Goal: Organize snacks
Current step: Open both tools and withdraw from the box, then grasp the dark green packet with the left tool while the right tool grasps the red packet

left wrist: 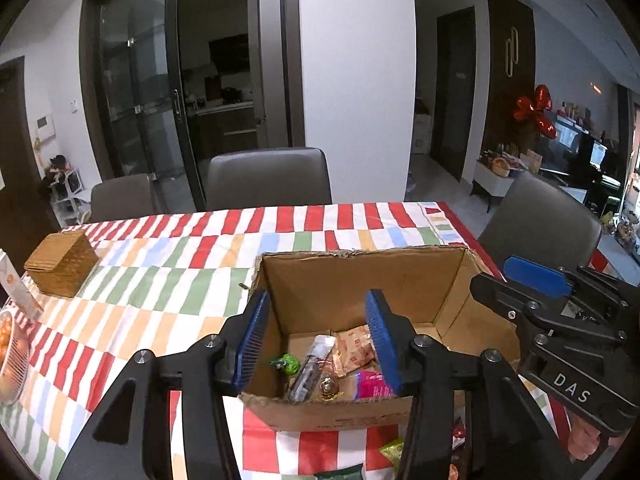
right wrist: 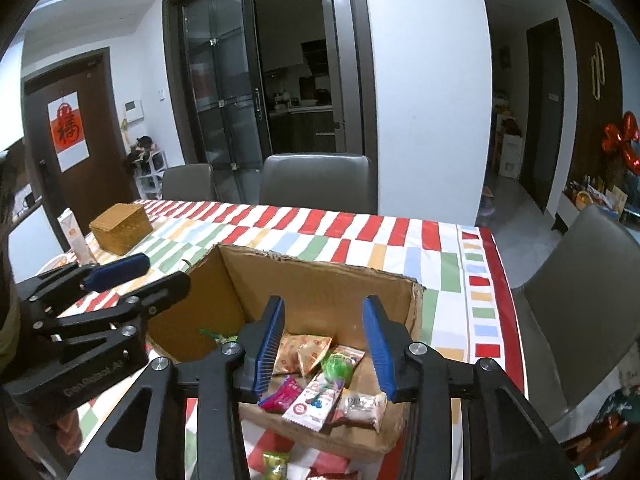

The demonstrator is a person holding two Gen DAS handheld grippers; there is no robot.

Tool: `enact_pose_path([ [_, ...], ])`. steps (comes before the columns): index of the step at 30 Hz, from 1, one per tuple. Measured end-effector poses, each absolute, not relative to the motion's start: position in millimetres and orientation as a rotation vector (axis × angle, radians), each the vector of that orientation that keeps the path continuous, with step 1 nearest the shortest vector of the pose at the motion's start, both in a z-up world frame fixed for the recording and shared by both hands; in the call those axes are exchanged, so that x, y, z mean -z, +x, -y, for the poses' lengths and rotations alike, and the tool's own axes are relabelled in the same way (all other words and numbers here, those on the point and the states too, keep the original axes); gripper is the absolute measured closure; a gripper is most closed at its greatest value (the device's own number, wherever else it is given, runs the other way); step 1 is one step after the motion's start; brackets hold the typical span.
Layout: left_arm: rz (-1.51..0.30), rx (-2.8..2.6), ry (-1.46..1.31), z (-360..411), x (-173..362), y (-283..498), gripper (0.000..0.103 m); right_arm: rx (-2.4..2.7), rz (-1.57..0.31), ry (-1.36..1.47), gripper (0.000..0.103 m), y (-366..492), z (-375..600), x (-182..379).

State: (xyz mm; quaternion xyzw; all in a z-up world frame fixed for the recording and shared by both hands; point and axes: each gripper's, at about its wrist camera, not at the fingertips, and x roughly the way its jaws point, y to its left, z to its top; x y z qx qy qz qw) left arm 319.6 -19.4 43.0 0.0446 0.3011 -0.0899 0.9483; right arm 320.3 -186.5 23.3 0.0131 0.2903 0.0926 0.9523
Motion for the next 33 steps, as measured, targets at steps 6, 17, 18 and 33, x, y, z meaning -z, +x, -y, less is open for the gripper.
enact_pose_path([
  [6, -0.599, 0.179, 0.081, 14.9, -50.1, 295.2, 0.048, -0.217, -0.57, 0.025, 0.061, 295.7, 186.0, -23.2],
  [17, -0.621, 0.159, 0.08, 16.5, -44.1, 243.1, 0.04, -0.24, -0.59, 0.018, 0.052, 250.0, 187.0, -11.8],
  [18, -0.628, 0.158, 0.079, 16.5, -42.3, 239.9, 0.039, -0.239, -0.596, 0.017, 0.05, 248.0, 187.5, -10.0],
  [33, -0.781, 0.145, 0.081, 17.8, 17.1, 208.2, 0.029, -0.212, -0.717, 0.033, 0.03, 220.1, 199.7, 39.7],
])
